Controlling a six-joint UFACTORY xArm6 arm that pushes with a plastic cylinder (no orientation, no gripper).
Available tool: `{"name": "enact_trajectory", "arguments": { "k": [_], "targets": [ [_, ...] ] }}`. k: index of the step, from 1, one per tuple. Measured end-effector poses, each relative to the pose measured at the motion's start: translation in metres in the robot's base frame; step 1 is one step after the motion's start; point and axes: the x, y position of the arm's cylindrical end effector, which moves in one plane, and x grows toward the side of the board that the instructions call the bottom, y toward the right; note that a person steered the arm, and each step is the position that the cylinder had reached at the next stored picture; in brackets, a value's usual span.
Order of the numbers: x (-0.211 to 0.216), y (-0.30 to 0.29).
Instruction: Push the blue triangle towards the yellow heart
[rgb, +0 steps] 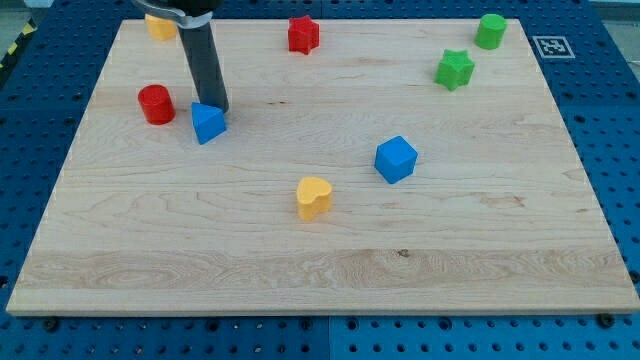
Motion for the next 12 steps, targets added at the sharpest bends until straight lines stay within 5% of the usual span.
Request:
{"name": "enact_trajectory", "arguments": {
  "k": [7, 12],
  "targets": [
    [0.000, -0.065],
    [0.047, 0.009]
  ]
}}
